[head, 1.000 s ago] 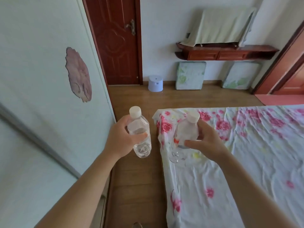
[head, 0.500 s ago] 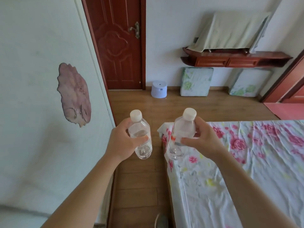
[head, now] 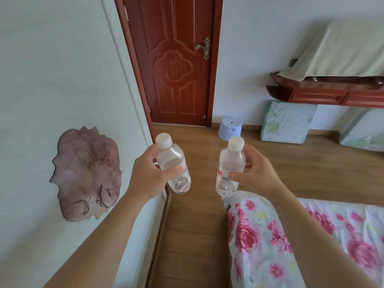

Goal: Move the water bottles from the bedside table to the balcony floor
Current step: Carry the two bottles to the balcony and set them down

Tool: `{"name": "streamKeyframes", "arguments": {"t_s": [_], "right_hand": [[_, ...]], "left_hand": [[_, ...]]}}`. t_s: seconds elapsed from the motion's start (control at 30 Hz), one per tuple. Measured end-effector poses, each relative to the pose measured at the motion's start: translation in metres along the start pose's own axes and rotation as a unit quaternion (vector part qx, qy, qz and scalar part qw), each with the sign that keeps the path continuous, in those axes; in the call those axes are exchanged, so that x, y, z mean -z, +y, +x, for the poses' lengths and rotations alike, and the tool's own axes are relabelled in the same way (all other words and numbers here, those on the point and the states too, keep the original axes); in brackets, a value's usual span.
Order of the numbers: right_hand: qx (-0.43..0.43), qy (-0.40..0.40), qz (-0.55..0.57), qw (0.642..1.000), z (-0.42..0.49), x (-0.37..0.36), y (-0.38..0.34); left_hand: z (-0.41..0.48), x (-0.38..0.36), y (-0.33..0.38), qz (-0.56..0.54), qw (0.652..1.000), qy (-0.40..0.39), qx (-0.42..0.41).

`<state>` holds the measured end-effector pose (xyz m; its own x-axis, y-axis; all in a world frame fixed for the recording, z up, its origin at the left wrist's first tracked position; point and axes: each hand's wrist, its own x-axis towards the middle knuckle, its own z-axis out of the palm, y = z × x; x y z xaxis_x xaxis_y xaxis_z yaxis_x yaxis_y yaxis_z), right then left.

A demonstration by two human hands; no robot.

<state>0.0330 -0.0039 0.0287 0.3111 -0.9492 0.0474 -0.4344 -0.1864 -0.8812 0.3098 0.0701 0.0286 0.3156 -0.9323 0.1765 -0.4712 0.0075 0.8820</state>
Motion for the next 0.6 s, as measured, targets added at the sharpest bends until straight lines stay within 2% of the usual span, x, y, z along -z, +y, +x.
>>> {"name": "streamKeyframes", "arguments": {"t_s": [0.23, 0.43, 0.6], "right_hand": [[-0.019, -0.017, -0.006, 1.0, 0.115, -0.016, 0.015], [-0.043, 0.051, -0.023, 0.997, 0.2, -0.003, 0.018], [-0.073, 0.103, -0.023, 0.992, 0.247, 0.023, 0.028]], "left_hand": [[0.117, -0.016, -0.04, 0.002, 1.0, -0.019, 0.021], [0.238, -0.049, -0.052, -0.035, 0.999, -0.041, -0.007], [0.315, -0.089, -0.034, -0.039, 0.991, -0.126, -0.031]]}}
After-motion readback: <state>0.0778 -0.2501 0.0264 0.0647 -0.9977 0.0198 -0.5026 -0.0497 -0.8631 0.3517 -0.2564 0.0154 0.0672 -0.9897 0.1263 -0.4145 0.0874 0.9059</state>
